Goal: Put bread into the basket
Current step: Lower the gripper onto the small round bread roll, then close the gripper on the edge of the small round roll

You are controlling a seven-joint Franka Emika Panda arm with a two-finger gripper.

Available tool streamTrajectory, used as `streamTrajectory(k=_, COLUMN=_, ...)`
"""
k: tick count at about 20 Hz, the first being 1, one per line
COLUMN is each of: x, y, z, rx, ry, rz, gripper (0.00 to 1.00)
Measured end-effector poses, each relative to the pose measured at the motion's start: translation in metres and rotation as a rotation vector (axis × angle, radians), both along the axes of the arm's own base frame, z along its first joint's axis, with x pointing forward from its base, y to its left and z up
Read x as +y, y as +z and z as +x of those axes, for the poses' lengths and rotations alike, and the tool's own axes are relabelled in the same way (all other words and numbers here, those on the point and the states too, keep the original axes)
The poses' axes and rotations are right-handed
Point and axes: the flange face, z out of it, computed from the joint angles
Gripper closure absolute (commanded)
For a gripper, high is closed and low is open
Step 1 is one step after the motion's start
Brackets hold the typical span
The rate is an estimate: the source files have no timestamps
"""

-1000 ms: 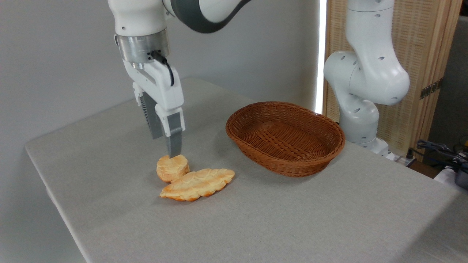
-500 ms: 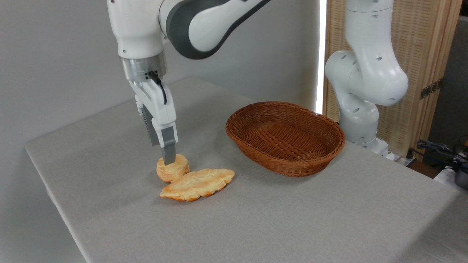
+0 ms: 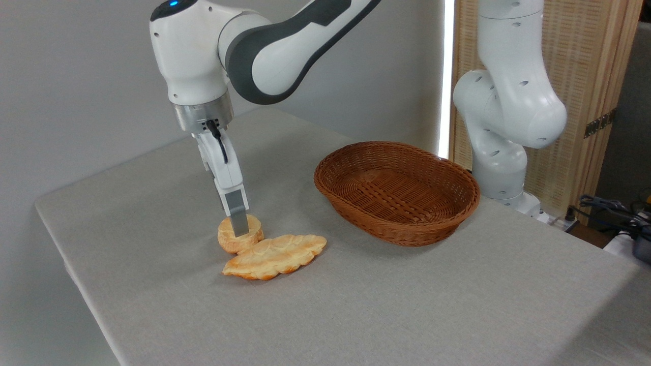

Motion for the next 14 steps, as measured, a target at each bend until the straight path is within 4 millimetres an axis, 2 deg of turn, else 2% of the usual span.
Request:
streamTrajectory(k=7, x=-0.017, y=-0.024, z=0.006, rx=-0.011, ry=-0.046, rz=-0.005, gripper=0.0)
streamTrajectory(k=10, x=-0.018, y=-0.027, z=0.008, rx=-0.014, ry=-0.075, rz=-0.005, gripper=0.0)
streamTrajectory(k=12, x=-0.018, y=-0.028, z=0.008, rx=-0.013, ry=-0.08, rz=-0.005, gripper=0.04)
streamTrajectory(k=14, x=-0.02, y=-0.029, z=0.007, rx=-0.012, ry=-0.091, rz=-0.004, gripper=0.01)
